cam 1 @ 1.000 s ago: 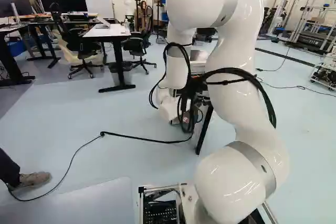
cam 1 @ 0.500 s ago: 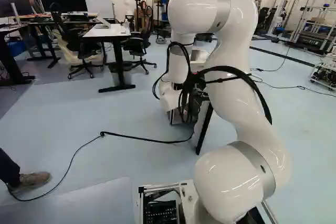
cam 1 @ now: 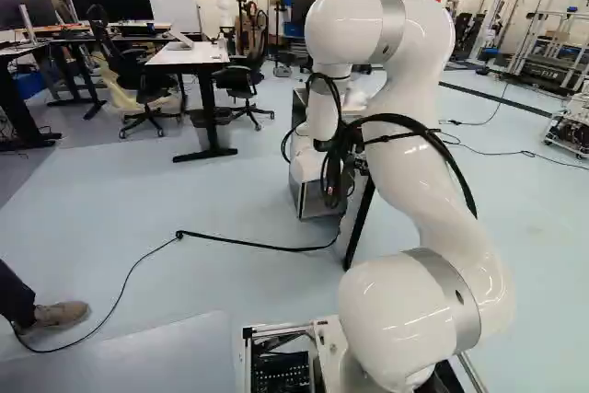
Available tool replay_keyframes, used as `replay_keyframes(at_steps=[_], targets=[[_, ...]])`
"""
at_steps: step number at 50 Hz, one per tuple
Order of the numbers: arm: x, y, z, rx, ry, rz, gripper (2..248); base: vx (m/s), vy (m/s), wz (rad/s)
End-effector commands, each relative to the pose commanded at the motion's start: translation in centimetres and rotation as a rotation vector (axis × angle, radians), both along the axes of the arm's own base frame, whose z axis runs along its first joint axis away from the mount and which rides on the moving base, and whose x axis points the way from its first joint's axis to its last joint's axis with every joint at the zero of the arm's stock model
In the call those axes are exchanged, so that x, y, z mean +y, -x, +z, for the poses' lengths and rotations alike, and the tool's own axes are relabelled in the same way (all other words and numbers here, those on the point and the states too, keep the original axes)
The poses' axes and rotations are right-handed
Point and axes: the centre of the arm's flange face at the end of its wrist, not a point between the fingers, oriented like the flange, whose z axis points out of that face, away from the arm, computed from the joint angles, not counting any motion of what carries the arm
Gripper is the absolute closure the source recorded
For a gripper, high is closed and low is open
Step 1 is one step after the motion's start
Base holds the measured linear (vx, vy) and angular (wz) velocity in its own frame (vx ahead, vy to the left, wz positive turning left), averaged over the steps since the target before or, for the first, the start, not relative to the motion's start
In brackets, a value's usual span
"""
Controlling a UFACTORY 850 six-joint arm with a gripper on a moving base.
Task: Open the fridge door
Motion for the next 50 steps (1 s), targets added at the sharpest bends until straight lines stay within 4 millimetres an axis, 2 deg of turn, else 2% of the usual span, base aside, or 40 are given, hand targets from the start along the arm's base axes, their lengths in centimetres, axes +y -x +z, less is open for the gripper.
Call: replay_keyframes(at_steps=[50], targets=[[-10.3, -3.2, -0.2, -0.098, -0.007, -0.343, 3, 0.0, 0.0, 0.0]])
